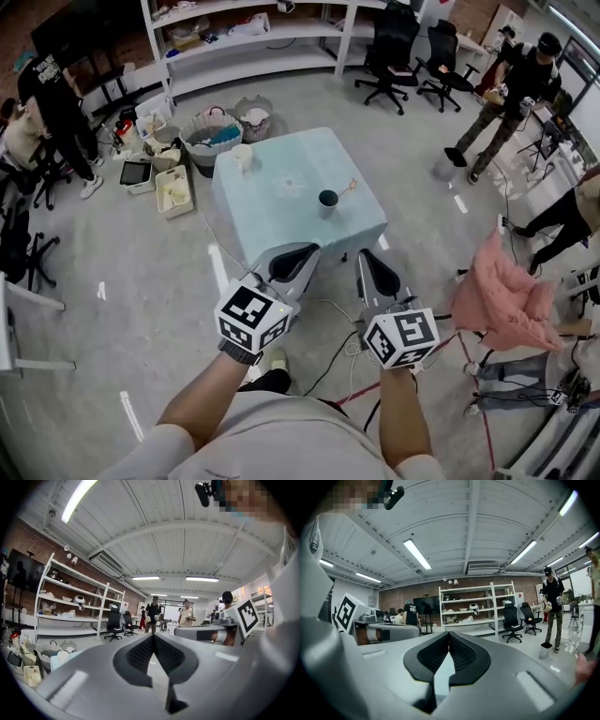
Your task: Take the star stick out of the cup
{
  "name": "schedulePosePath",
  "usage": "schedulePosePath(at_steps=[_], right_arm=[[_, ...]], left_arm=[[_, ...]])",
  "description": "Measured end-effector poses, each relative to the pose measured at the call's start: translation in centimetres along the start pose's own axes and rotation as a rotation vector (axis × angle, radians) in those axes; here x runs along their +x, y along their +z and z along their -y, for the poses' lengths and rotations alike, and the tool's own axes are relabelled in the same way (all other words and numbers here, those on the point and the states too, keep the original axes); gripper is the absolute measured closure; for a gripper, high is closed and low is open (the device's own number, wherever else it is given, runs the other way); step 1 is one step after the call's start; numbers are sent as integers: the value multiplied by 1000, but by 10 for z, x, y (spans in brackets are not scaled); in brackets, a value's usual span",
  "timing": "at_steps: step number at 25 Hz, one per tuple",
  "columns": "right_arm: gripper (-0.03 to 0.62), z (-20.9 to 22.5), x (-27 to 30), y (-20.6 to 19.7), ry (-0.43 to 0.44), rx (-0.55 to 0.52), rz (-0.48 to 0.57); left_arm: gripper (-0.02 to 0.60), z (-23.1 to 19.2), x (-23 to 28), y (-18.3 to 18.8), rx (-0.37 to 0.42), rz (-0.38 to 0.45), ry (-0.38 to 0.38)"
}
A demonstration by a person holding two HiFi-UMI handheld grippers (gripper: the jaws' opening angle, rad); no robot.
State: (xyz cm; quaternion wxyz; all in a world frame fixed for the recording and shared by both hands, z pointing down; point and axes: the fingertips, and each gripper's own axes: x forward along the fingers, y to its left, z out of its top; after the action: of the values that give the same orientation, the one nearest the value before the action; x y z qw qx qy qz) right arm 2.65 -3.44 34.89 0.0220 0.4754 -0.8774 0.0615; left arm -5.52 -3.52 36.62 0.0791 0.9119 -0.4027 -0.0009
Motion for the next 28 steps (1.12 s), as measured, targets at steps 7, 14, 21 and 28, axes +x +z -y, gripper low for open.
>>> schedulePosePath(at_steps=[7,14,21,28], right_arm=[[582,12,43,-3,-49,-4,-31],[580,33,72,-15,-66,8,-60],[580,69,114,-36,-42,45,-94],[580,121,158,-55,-12,63,-130]], left_arm=[[575,-38,29,-2,-18,-8,-50],[575,-56,57,-10,-31,-15,-73],[575,-85,99,-25,-43,-35,-55],[575,-114,156,-35,-53,-41,-18]])
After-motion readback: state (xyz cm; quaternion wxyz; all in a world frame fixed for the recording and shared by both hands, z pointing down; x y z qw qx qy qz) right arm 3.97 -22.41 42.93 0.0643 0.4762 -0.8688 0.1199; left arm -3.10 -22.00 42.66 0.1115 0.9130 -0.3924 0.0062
